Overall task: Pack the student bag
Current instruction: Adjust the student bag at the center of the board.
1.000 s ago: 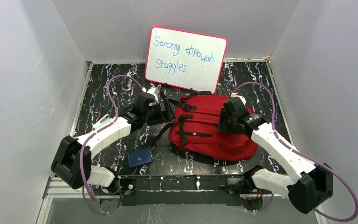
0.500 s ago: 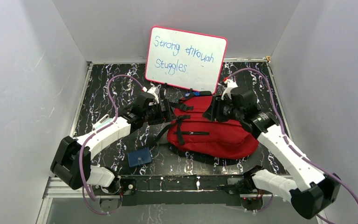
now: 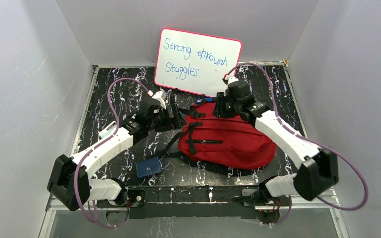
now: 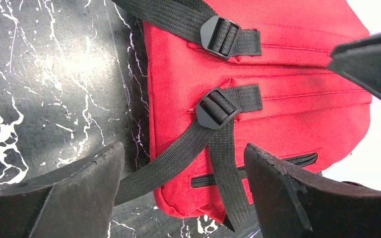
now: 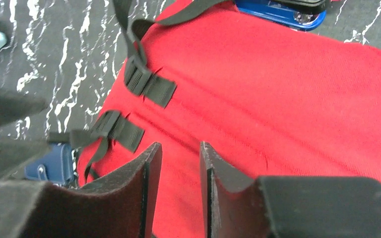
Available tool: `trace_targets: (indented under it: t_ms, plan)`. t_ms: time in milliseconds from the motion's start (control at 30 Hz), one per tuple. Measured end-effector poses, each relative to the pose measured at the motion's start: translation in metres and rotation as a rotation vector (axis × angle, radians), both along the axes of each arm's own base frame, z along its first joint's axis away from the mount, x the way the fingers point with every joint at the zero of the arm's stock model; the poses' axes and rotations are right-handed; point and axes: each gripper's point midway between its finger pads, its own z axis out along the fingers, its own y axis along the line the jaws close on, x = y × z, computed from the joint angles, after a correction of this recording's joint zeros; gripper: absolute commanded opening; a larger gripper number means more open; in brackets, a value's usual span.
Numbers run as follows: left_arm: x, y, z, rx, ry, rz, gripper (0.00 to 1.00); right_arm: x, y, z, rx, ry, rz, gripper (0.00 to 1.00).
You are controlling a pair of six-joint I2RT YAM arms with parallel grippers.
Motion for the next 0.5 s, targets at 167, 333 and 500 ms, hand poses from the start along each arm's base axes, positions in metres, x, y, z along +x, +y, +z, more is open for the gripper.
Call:
trace_targets:
  t_ms: [167,333,500]
  plan:
    - [-0.001,0.005,0.0,0.015,0.001,0.02,0.87,0.016,0.009,-0.025,-0.058,0.076,0.011,0.29]
    - [-0.002,0.009,0.003,0.018,-0.009,0.031,0.86,-0.001,0.014,-0.033,-0.04,0.146,0.068,0.28]
    - [-0.002,0.009,0.001,0.02,-0.007,0.032,0.86,-0.028,0.014,-0.04,-0.017,0.211,0.135,0.27]
